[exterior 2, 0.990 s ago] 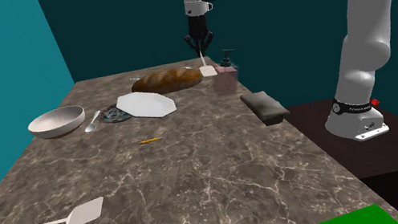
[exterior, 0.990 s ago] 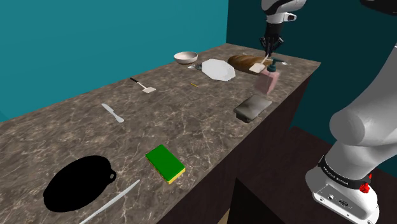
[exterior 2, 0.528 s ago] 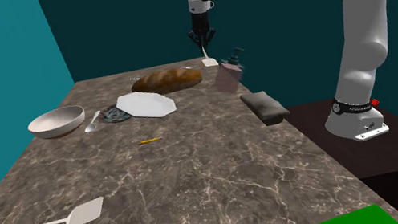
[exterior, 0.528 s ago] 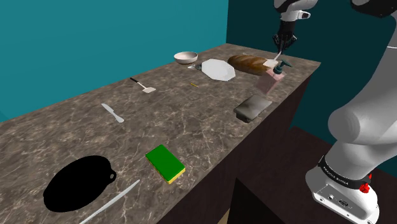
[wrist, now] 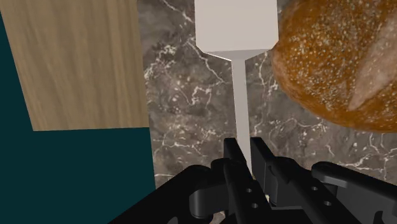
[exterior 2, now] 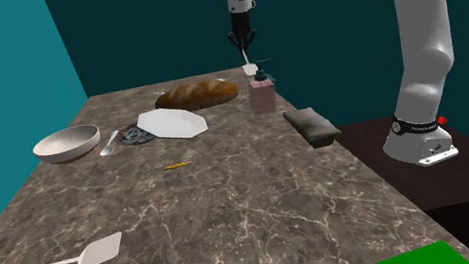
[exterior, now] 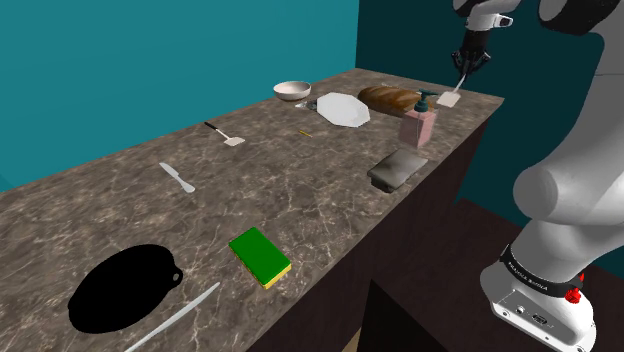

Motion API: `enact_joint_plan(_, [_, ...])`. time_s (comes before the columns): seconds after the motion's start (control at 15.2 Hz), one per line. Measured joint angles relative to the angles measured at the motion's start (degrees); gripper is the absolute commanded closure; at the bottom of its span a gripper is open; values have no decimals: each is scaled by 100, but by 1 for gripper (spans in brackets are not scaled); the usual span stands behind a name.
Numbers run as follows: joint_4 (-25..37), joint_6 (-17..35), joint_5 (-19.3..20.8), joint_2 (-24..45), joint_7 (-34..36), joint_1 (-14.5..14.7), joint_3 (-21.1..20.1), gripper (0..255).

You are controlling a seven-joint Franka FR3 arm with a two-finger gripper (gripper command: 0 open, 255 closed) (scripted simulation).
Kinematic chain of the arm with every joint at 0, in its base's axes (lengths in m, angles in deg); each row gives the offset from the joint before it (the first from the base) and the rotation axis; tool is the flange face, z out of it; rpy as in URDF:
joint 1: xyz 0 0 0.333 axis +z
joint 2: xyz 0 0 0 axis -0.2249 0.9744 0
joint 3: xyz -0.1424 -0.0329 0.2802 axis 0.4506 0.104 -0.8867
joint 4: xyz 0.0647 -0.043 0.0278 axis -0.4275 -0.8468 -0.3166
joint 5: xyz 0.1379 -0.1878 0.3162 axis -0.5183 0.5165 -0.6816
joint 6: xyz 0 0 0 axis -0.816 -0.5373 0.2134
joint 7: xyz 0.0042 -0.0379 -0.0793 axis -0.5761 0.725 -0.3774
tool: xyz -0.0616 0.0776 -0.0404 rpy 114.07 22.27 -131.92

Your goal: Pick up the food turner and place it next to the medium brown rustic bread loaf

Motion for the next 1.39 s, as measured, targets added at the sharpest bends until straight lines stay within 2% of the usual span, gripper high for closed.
enact_joint_plan(0.33, [1055,-336,-125,705,-519,-382,135,255])
enact_joint_plan(1.39, [226,765,-150,978,-574,-429,139,255])
